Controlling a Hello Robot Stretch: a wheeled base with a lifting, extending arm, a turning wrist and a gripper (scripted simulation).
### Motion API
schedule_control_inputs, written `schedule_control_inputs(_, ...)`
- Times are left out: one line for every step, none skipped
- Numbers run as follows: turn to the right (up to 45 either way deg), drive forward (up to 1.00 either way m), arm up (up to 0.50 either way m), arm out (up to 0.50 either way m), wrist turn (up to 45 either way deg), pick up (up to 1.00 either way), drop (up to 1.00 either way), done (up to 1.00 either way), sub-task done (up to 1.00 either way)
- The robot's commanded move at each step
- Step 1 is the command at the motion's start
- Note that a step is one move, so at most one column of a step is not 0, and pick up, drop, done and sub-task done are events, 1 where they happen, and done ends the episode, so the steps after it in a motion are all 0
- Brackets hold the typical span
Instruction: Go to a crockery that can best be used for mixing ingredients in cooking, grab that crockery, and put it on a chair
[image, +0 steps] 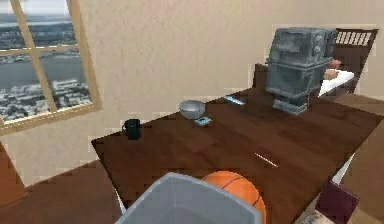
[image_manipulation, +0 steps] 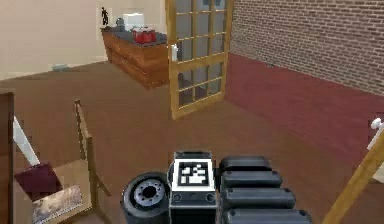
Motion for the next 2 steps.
schedule_control_inputs(45.0, 0.0, 0.0, 0.0, 0.0, 0.0, 0.0, 0.0, 0.0)
schedule_control_inputs(30.0, 0.0, 0.0, 0.0, 0.0, 0.0, 0.0, 0.0, 0.0)
